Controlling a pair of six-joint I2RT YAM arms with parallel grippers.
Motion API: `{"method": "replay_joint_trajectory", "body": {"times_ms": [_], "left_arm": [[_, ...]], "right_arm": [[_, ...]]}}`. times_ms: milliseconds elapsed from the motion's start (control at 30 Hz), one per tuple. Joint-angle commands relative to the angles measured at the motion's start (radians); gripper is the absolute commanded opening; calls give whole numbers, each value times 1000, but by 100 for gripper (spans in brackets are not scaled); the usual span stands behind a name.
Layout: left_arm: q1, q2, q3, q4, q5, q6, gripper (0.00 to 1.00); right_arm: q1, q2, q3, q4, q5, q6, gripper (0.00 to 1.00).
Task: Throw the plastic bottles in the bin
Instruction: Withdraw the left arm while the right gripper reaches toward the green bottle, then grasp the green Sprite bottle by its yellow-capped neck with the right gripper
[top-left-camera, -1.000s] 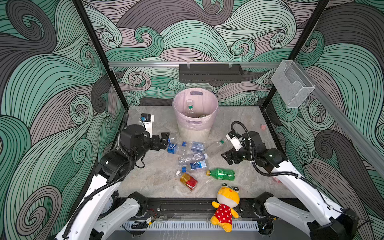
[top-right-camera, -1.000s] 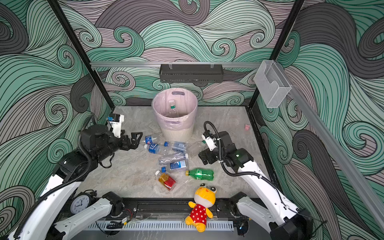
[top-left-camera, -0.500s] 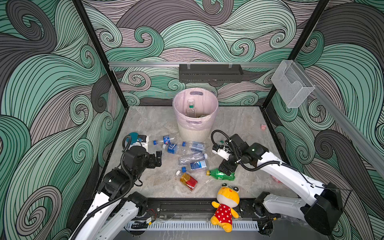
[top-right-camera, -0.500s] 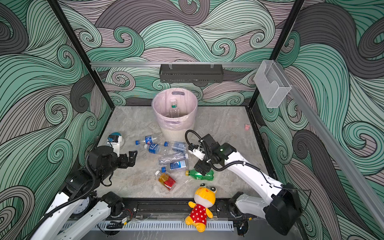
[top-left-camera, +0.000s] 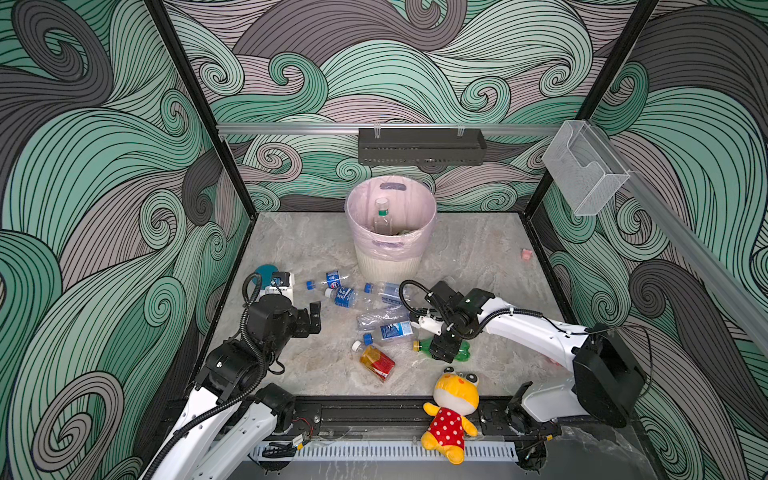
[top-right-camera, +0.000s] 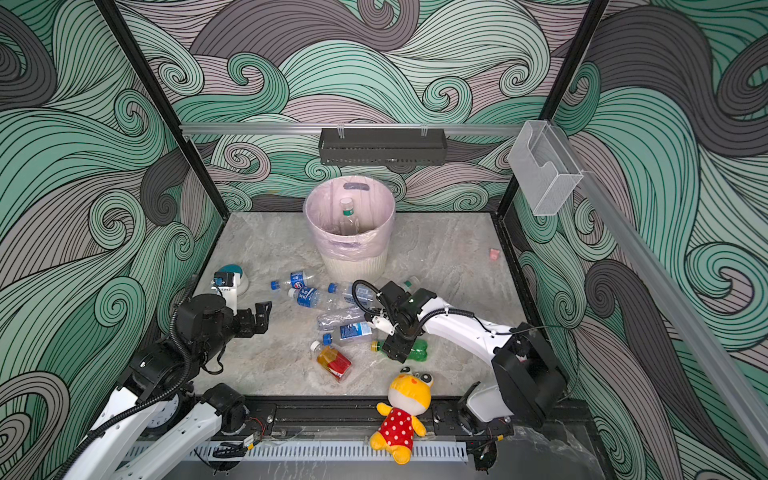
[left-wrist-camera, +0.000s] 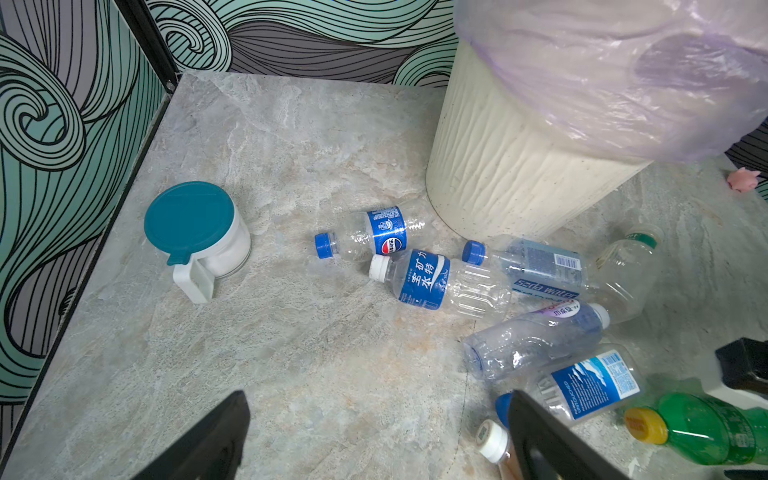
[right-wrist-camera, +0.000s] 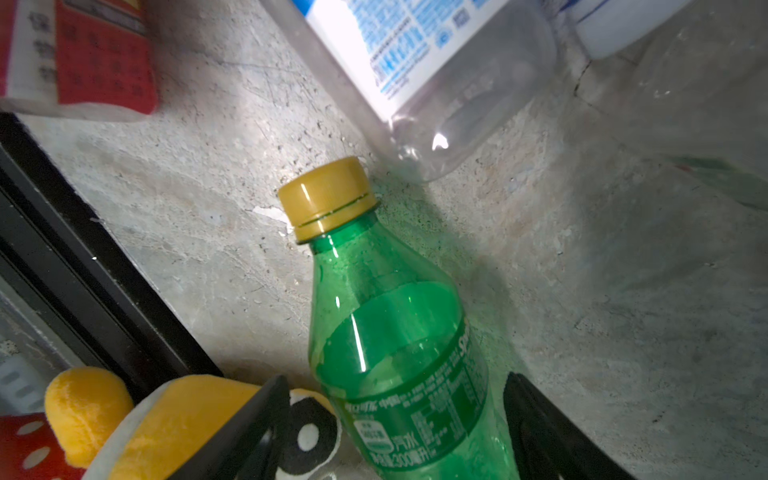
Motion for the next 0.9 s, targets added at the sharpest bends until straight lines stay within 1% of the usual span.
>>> {"method": "replay_joint_trajectory", "body": {"times_ms": [0, 200, 400, 500, 600, 767, 867], "left_arm": [[13, -3, 7, -10, -25, -14, 99], [13, -1, 8, -11, -30, -15, 99], [12, -6, 8, -18, -40, -20, 99], [13, -7, 8, -18, -42, -23, 99], [13, -4, 7, -19, -45, -23, 99], [13, 2, 10, -16, -46, -23, 99], [14, 8, 11, -14, -48, -23, 99]], "right_arm": [[11, 27, -20, 25, 12, -22, 80], [14, 96, -18, 48, 32, -14, 78], [14, 157, 2, 43, 64, 9, 72], [14, 163, 12, 35, 72, 20, 66], [14, 137, 13, 35, 84, 31, 60], [13, 48, 10, 42, 107, 43, 55], [6, -14, 18, 52, 138, 86, 49]]}}
